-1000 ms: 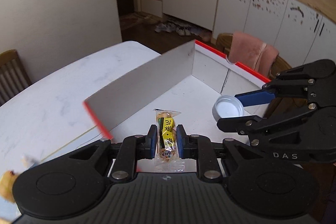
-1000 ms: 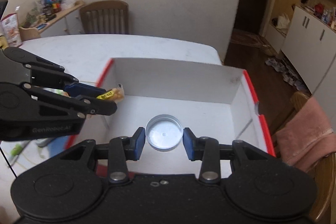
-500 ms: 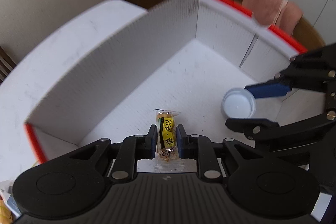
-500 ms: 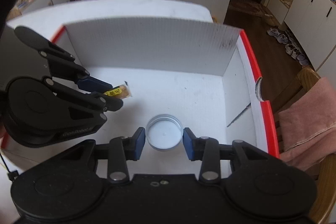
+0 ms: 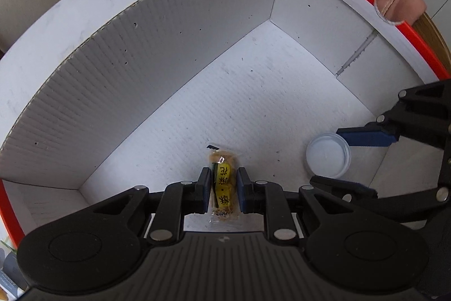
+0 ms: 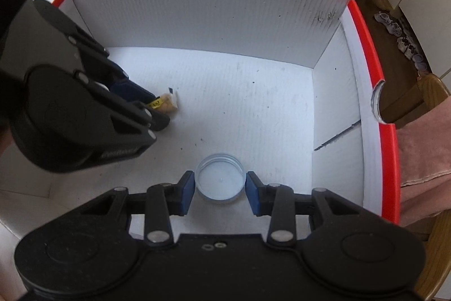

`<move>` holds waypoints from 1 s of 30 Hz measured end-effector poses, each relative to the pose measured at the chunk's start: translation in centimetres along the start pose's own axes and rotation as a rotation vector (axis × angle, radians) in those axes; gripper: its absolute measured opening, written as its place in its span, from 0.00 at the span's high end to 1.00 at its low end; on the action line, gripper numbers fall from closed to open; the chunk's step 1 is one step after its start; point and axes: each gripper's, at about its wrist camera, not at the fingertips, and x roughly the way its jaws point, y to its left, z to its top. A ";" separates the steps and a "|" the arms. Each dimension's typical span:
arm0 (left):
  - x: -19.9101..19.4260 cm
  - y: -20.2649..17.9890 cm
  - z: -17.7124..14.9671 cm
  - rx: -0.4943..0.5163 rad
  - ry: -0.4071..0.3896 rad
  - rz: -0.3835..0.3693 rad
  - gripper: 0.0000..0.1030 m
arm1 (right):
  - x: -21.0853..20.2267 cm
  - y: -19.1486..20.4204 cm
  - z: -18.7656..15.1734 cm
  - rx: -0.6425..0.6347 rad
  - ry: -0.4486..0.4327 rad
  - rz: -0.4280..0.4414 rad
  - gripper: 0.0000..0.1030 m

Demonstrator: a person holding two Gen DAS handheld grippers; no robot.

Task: Organize objects
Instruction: 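Open both grippers to drop the candy and cap inside the box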

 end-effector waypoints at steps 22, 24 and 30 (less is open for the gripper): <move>-4.6 0.5 -1.1 -0.045 -0.096 -0.011 0.82 | -3.5 -0.5 -0.8 0.038 -0.091 -0.013 0.40; -5.7 0.4 -1.6 -0.050 -0.128 -0.023 0.82 | -4.3 -0.4 -1.0 0.042 -0.113 -0.006 0.40; -9.3 0.1 -3.4 -0.049 -0.220 -0.040 0.82 | -7.1 0.2 -1.6 0.054 -0.191 0.001 0.40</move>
